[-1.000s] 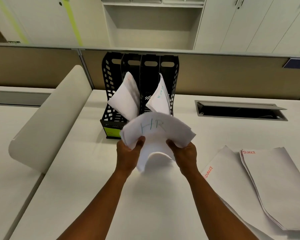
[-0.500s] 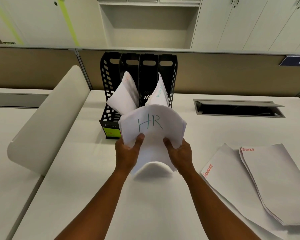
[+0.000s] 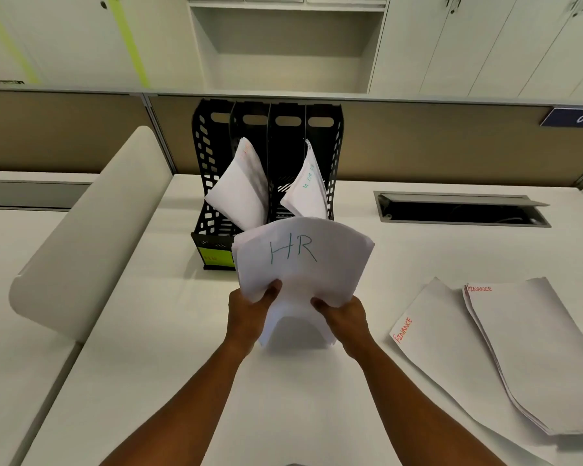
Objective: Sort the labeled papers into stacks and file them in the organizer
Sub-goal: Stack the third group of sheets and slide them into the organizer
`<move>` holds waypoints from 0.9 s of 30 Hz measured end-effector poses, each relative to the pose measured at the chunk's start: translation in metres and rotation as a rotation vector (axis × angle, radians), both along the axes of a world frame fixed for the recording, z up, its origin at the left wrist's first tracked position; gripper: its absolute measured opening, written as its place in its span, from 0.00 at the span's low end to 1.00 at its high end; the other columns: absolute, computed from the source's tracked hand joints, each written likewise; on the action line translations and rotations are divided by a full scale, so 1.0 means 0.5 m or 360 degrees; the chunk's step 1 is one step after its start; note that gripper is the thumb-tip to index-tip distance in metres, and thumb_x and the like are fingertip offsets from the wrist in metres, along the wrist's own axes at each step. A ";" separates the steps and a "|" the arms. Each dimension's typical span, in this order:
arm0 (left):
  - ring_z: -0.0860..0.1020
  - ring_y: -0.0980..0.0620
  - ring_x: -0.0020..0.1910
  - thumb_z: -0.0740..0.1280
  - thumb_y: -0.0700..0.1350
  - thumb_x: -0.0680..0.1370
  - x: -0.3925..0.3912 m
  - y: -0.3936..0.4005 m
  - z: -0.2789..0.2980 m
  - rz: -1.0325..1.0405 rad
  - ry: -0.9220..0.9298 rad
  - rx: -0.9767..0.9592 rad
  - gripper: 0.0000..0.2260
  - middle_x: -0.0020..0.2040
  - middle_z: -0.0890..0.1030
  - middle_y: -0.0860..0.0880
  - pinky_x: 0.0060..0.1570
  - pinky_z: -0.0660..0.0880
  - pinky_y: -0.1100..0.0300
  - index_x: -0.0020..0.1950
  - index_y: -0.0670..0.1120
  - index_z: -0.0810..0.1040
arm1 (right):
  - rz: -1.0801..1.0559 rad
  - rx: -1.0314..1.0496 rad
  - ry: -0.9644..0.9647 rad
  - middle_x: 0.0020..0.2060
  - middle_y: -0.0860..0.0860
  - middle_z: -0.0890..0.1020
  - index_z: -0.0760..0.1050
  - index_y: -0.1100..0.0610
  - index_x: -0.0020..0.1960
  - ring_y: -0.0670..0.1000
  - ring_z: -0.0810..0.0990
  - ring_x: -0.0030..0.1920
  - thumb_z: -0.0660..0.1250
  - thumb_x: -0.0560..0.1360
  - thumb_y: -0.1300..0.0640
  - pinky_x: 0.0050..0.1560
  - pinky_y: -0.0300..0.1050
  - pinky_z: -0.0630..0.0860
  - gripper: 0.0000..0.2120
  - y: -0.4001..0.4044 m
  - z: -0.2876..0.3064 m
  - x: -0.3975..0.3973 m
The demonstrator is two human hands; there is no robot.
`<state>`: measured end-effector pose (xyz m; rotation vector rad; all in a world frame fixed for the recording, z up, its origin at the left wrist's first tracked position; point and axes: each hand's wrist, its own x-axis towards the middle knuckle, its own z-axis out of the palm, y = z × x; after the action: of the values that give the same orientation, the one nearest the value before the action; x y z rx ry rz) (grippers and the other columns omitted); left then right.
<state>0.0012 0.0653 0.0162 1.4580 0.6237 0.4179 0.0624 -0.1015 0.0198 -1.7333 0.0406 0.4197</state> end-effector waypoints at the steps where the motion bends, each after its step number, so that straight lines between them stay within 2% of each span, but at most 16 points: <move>1: 0.81 0.54 0.48 0.74 0.47 0.73 -0.001 0.002 -0.001 -0.0021 0.0003 -0.0017 0.11 0.48 0.82 0.53 0.41 0.81 0.66 0.52 0.53 0.77 | 0.0020 -0.0024 0.0024 0.45 0.49 0.81 0.75 0.55 0.53 0.54 0.80 0.48 0.75 0.70 0.57 0.50 0.46 0.78 0.14 -0.004 -0.007 0.002; 3: 0.81 0.55 0.47 0.74 0.45 0.73 0.001 0.007 0.001 -0.0019 -0.0030 -0.0019 0.10 0.47 0.83 0.53 0.42 0.81 0.65 0.50 0.53 0.77 | 0.0008 -0.0067 0.0018 0.40 0.50 0.82 0.77 0.57 0.50 0.54 0.81 0.43 0.76 0.70 0.56 0.43 0.43 0.78 0.12 -0.014 -0.011 0.006; 5: 0.82 0.53 0.48 0.74 0.44 0.73 0.004 0.010 0.001 -0.0006 -0.0070 -0.0007 0.10 0.48 0.83 0.51 0.43 0.81 0.65 0.52 0.51 0.78 | -0.0010 -0.0089 0.0006 0.35 0.51 0.81 0.77 0.58 0.46 0.52 0.79 0.37 0.76 0.70 0.55 0.36 0.40 0.75 0.10 -0.017 -0.009 0.010; 6: 0.82 0.53 0.48 0.74 0.44 0.73 0.004 0.009 -0.003 -0.0010 -0.0066 -0.0003 0.11 0.48 0.83 0.51 0.43 0.81 0.65 0.54 0.50 0.77 | -0.0007 -0.0094 0.0012 0.36 0.52 0.81 0.77 0.57 0.46 0.53 0.80 0.37 0.75 0.70 0.55 0.37 0.42 0.76 0.10 -0.016 -0.012 0.010; 9: 0.81 0.54 0.48 0.74 0.44 0.73 0.001 0.001 -0.014 -0.0012 -0.0008 -0.0039 0.14 0.49 0.82 0.53 0.42 0.80 0.67 0.57 0.49 0.76 | 0.0026 -0.0108 0.0053 0.47 0.54 0.83 0.76 0.56 0.53 0.56 0.81 0.49 0.73 0.72 0.55 0.52 0.50 0.79 0.12 -0.017 -0.017 0.004; 11: 0.80 0.55 0.48 0.74 0.44 0.73 0.002 0.002 -0.017 -0.0019 0.0011 -0.0050 0.15 0.49 0.82 0.53 0.41 0.80 0.67 0.58 0.48 0.76 | 0.0034 -0.0130 0.0058 0.50 0.55 0.82 0.76 0.56 0.56 0.57 0.80 0.51 0.72 0.73 0.55 0.55 0.50 0.78 0.14 -0.020 -0.017 0.003; 14: 0.81 0.54 0.47 0.74 0.48 0.72 0.006 0.011 -0.015 -0.0032 0.0101 -0.0068 0.16 0.48 0.82 0.52 0.38 0.80 0.67 0.57 0.46 0.77 | 0.0043 -0.0107 0.0029 0.49 0.52 0.81 0.75 0.53 0.55 0.55 0.80 0.50 0.72 0.73 0.53 0.52 0.47 0.78 0.12 -0.022 -0.004 0.008; 17: 0.82 0.52 0.47 0.76 0.50 0.71 0.016 0.025 -0.007 -0.0041 0.0148 -0.0082 0.15 0.46 0.83 0.51 0.41 0.77 0.65 0.54 0.47 0.79 | 0.0050 -0.0057 -0.0021 0.50 0.52 0.82 0.77 0.55 0.58 0.54 0.81 0.49 0.70 0.74 0.49 0.46 0.42 0.79 0.15 -0.013 0.019 0.019; 20: 0.81 0.54 0.47 0.76 0.49 0.70 0.027 0.051 0.007 -0.0072 0.0174 -0.0088 0.18 0.48 0.83 0.51 0.42 0.76 0.65 0.57 0.45 0.79 | 0.0138 -0.0153 -0.0108 0.50 0.52 0.83 0.78 0.54 0.58 0.54 0.82 0.50 0.69 0.75 0.48 0.48 0.45 0.79 0.15 -0.007 0.046 0.036; 22: 0.82 0.53 0.48 0.77 0.48 0.69 0.031 0.079 0.012 -0.0094 0.0181 -0.0071 0.21 0.50 0.83 0.50 0.45 0.77 0.62 0.59 0.44 0.78 | 0.0249 -0.0248 -0.0147 0.49 0.52 0.84 0.80 0.55 0.55 0.52 0.83 0.49 0.69 0.75 0.48 0.46 0.42 0.80 0.13 -0.003 0.071 0.050; 24: 0.82 0.51 0.50 0.78 0.47 0.69 0.032 0.110 0.021 -0.0142 0.0184 -0.0043 0.22 0.52 0.84 0.49 0.48 0.78 0.58 0.61 0.44 0.78 | 0.0435 -0.0345 -0.0211 0.46 0.49 0.84 0.82 0.57 0.54 0.45 0.83 0.43 0.69 0.75 0.49 0.41 0.32 0.77 0.13 0.004 0.106 0.062; 26: 0.83 0.49 0.51 0.78 0.45 0.69 0.031 0.140 0.033 -0.0216 0.0191 -0.0035 0.22 0.53 0.84 0.49 0.49 0.79 0.56 0.61 0.44 0.79 | 0.0613 -0.0427 -0.0258 0.33 0.40 0.82 0.82 0.54 0.46 0.37 0.79 0.32 0.68 0.76 0.49 0.31 0.26 0.71 0.09 0.018 0.145 0.072; 27: 0.83 0.49 0.51 0.78 0.45 0.69 0.030 0.154 0.042 -0.0252 0.0212 -0.0038 0.22 0.53 0.84 0.48 0.50 0.79 0.55 0.61 0.43 0.79 | 0.0676 -0.0464 -0.0277 0.26 0.41 0.80 0.80 0.53 0.40 0.38 0.76 0.26 0.67 0.77 0.49 0.28 0.27 0.69 0.10 0.028 0.165 0.075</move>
<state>0.0161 0.1424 0.0372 1.5089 0.6117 0.1907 0.1000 -0.0877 0.1024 -2.0645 -0.4162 0.5923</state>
